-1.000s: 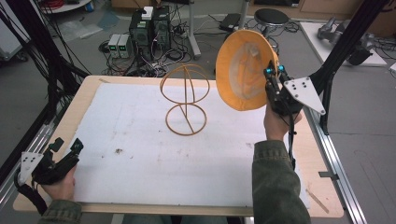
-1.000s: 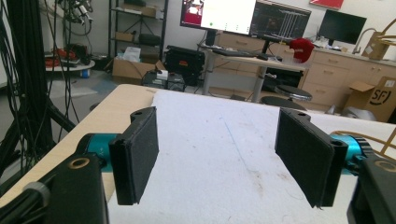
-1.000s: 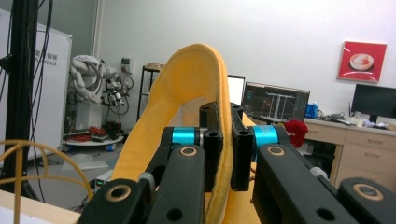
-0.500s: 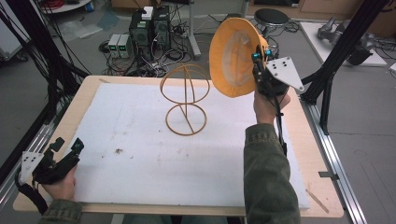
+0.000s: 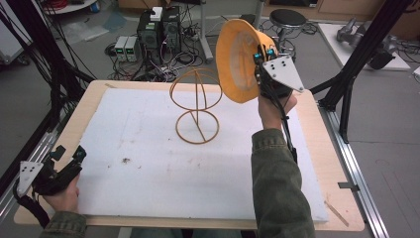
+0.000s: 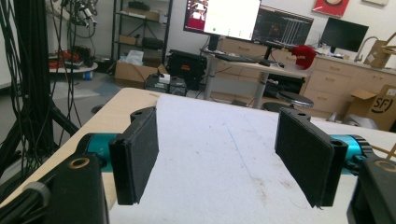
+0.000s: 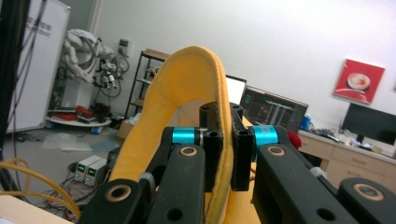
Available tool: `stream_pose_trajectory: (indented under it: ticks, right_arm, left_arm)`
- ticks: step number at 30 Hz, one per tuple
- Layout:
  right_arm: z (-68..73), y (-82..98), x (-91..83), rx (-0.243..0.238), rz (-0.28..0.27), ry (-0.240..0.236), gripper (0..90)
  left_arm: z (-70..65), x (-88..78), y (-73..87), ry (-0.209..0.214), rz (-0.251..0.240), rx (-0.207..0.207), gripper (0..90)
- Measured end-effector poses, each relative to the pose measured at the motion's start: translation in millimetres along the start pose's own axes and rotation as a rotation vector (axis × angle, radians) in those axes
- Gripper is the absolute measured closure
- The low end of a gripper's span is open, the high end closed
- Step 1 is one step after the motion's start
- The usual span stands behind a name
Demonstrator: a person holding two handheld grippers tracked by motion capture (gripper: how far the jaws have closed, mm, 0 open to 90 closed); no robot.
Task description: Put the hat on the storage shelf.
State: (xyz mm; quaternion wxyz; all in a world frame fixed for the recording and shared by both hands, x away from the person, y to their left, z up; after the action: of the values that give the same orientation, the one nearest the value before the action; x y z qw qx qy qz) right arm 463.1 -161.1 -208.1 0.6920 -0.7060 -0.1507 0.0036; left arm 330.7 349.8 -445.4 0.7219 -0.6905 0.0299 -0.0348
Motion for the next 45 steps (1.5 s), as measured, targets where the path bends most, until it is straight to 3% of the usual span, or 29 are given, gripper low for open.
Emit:
stream_pose_trajectory:
  ticks: [5, 10, 11, 13, 20, 26, 31, 45]
  right_arm:
    - [20.1, -4.8, 3.3, -0.026, -0.001, -0.031, 86.4]
    - [45.3, -5.0, 4.8, -0.008, 0.003, -0.079, 86.4]
    - [56.9, -3.7, 6.1, -0.004, 0.009, -0.104, 86.4]
    - [60.7, -3.1, 6.6, -0.004, 0.011, -0.112, 86.4]
    - [99.5, 6.7, 8.0, 0.033, 0.049, -0.2, 86.4]
    - [137.1, 16.8, 2.7, 0.097, 0.092, -0.294, 86.4]
    - [161.8, 24.8, -0.6, 0.088, 0.116, -0.339, 86.3]
    - [199.8, 45.1, 9.5, 0.078, 0.188, -0.34, 86.2]
  left_arm:
    - [1.3, -0.1, 0.0, -0.003, -0.001, -0.01, 30.5]
    - [1.4, 0.0, 0.2, -0.002, -0.003, -0.017, 30.4]
    - [1.4, 0.0, 0.1, -0.002, -0.003, -0.017, 30.5]
    - [1.5, -0.1, 0.0, -0.002, -0.004, -0.016, 30.5]
    - [1.7, 0.6, 0.7, 0.0, -0.002, -0.019, 30.5]
    - [2.0, 1.0, 1.1, 0.001, 0.0, -0.024, 30.5]
    - [2.5, 0.8, 0.8, -0.001, -0.003, -0.03, 30.5]
    - [3.8, 1.4, 1.4, -0.001, -0.002, -0.036, 30.4]
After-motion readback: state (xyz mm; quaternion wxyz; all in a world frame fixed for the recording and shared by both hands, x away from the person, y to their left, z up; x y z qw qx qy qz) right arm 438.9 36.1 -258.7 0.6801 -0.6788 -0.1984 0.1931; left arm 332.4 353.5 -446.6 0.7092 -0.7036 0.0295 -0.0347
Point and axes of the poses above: each handheld gripper's, and its own axes: x roughly forward along the jaws, y roughly out of its underside, z roughly to its left, the point moved 9 cm from there along x, roughly forward along the jaws, and after that the axes turned 14 degrees about x, right-handed, at the moved point
